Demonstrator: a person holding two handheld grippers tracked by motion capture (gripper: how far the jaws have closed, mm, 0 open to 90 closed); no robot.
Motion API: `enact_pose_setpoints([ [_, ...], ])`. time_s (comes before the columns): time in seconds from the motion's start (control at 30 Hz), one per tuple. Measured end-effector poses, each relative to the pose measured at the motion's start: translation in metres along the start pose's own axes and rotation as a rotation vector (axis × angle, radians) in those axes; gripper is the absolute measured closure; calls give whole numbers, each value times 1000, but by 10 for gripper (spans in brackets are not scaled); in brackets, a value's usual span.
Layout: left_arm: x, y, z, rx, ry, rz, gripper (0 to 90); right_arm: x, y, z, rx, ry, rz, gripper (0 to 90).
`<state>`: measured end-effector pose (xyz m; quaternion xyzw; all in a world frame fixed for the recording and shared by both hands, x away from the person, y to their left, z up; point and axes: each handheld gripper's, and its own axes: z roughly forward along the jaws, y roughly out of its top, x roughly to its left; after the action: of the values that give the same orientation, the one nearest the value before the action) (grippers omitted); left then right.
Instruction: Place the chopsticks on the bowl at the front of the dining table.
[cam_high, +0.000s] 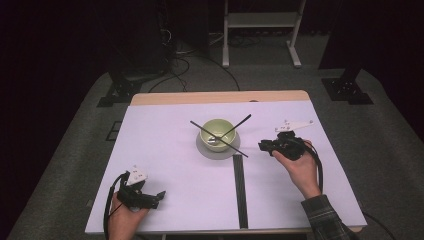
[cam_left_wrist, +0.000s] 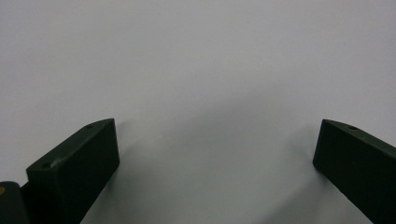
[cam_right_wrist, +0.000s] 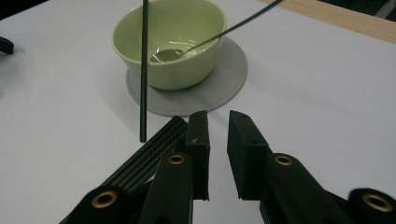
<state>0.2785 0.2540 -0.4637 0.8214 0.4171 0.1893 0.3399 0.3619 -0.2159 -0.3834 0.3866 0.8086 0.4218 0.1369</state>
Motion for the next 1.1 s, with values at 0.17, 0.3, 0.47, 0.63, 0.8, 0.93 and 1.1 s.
enact_pose_setpoints([
  [0.17,0,0,0,1,0,1,0,-2,-8,-4,9,-10,-1,767],
  [0.3,0,0,0,1,1,4,0,-3,-17,-6,25,-17,8,731],
  [0.47,0,0,0,-1,0,-1,0,-2,-27,-7,41,-21,5,684],
  [0.63,0,0,0,1,0,1,0,0,-39,-7,57,-26,7,593],
  [0.8,0,0,0,1,0,1,0,4,-48,-9,56,-29,1,486],
  [0.93,0,0,0,1,0,1,0,8,-54,-9,68,-19,8,401],
  [1.1,0,0,0,1,0,1,0,12,-63,-7,80,-15,-3,287],
])
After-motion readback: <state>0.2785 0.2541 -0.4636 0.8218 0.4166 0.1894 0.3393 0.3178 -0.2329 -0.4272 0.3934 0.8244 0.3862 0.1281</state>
